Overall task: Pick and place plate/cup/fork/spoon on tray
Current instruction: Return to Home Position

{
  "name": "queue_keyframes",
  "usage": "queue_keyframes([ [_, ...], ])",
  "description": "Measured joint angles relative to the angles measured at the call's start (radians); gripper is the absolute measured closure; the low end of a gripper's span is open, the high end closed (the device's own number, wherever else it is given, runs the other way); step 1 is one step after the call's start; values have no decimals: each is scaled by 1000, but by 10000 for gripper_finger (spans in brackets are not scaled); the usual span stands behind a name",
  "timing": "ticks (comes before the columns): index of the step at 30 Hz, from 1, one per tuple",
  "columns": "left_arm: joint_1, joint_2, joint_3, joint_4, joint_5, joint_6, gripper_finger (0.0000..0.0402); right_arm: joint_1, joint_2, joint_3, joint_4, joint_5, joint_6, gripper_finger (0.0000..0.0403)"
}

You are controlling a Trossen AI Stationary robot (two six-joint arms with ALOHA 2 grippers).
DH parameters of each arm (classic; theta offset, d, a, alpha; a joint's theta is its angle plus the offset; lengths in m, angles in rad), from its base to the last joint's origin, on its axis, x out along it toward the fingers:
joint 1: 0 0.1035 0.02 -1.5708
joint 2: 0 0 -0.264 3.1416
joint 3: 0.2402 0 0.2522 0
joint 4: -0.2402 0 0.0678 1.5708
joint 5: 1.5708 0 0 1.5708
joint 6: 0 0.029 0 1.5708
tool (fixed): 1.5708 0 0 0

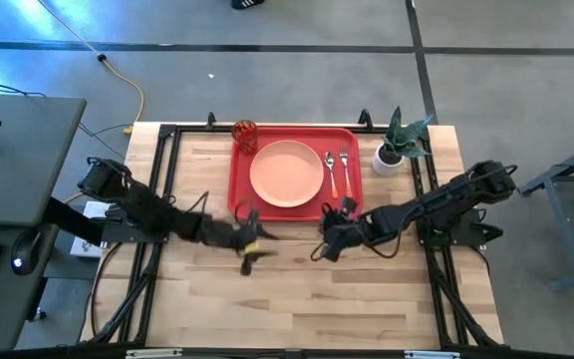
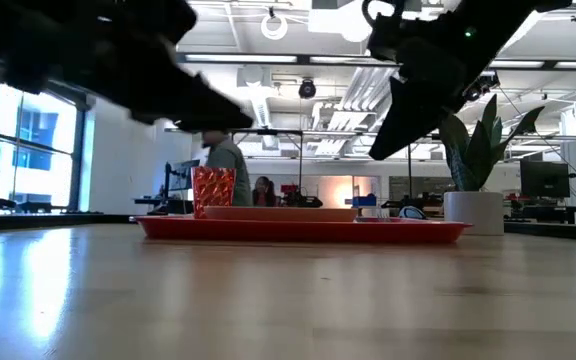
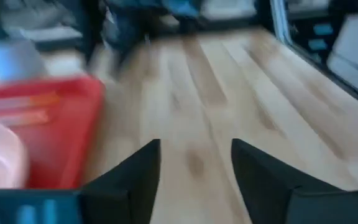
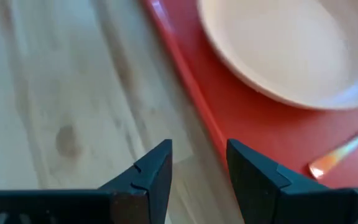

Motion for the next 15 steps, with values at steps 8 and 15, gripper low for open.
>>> queue_keyframes([
  [8,242,0,1,122,201,195,323,-35,0,0,108,-169,-312,259],
  [15,423,0,63,163,356,282,391,-173,1,0,263,-442,-419,259],
])
